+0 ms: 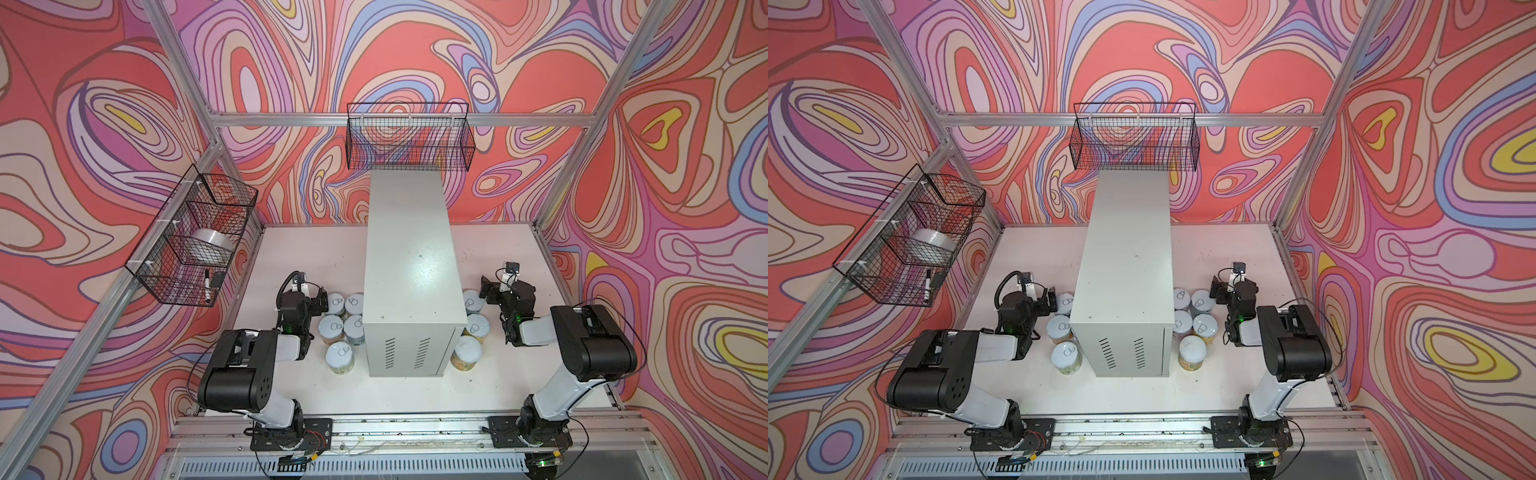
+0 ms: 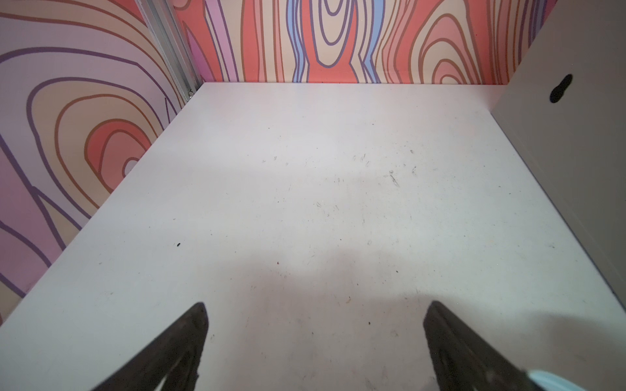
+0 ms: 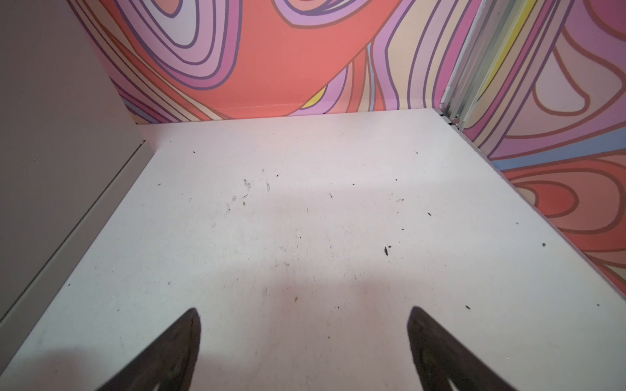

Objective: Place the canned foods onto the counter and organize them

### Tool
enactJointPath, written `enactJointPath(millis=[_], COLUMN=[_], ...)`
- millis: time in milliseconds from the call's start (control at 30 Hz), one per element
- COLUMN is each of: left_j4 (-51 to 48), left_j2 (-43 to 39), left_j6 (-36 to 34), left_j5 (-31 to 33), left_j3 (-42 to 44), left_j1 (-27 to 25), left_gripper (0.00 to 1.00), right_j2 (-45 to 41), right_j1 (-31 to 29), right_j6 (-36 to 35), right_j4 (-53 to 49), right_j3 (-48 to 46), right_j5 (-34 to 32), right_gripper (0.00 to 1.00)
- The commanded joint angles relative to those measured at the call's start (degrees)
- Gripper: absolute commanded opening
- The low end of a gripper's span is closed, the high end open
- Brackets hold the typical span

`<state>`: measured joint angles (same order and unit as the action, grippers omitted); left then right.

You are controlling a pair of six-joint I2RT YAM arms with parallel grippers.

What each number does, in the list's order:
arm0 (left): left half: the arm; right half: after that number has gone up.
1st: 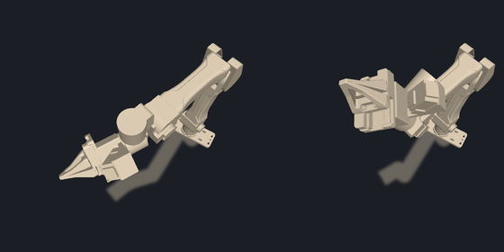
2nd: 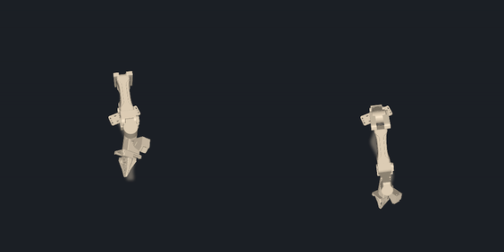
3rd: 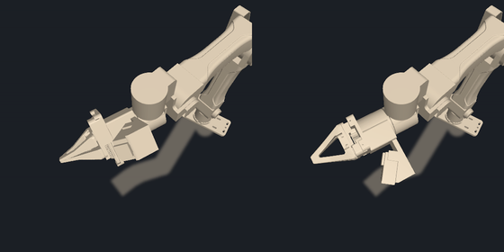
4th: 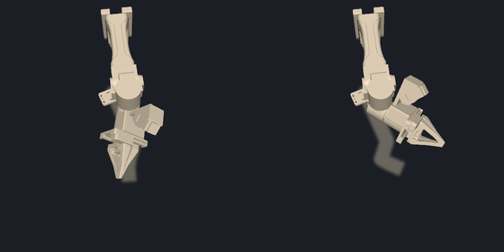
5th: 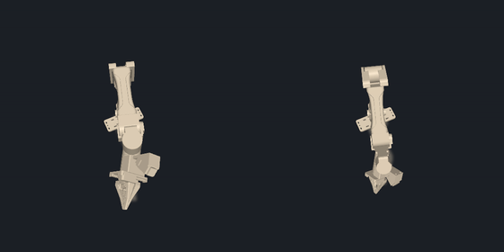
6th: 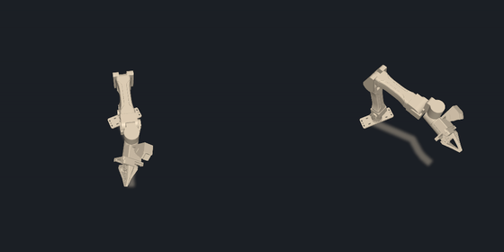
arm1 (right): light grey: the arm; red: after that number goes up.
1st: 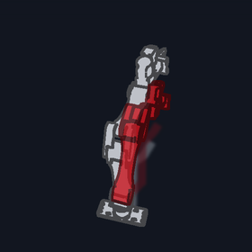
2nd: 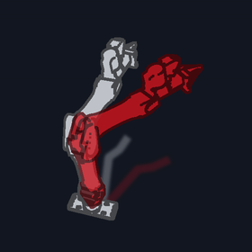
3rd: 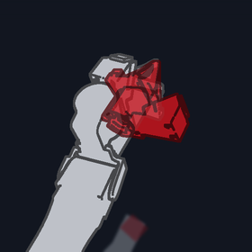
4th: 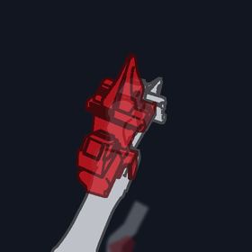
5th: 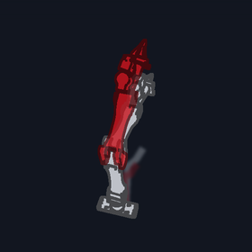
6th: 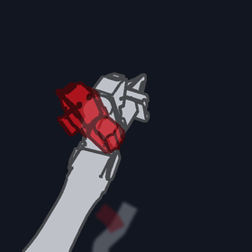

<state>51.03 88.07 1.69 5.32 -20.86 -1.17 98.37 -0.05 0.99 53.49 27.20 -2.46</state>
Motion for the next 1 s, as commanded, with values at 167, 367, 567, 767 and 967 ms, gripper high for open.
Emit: enactJointPath(millis=[167,367,567,767,967], left_j4=[-0.27,-0.22,-8.41,-16.02,-34.57], left_j2=[0.25,0.18,-6.35,-16.00,-24.92], left_j6=[-0.69,-0.71,0.71,3.46,20.93], left_j5=[-0.54,-0.50,3.89,5.30,8.22], left_j3=[-0.74,-0.74,-2.32,-3.17,-8.02], left_j1=[0.03,0.03,-0.21,-0.41,-0.32], left_gripper=[1.00,1.00,1.00,1.00,1.00], right_j2=[-0.26,-0.19,-0.41,-7.57,-19.13], right_j1=[0.19,0.19,0.19,0.05,0.05], right_j6=[0.28,0.32,0.13,0.82,7.84], right_j4=[0.03,0.12,0.91,-18.03,-39.47], right_j3=[0.31,0.27,-0.21,7.66,15.98], right_j5=[0.36,0.35,-0.13,-3.32,-15.16], right_gripper=[0.99,0.98,0.98,0.98,0.98])
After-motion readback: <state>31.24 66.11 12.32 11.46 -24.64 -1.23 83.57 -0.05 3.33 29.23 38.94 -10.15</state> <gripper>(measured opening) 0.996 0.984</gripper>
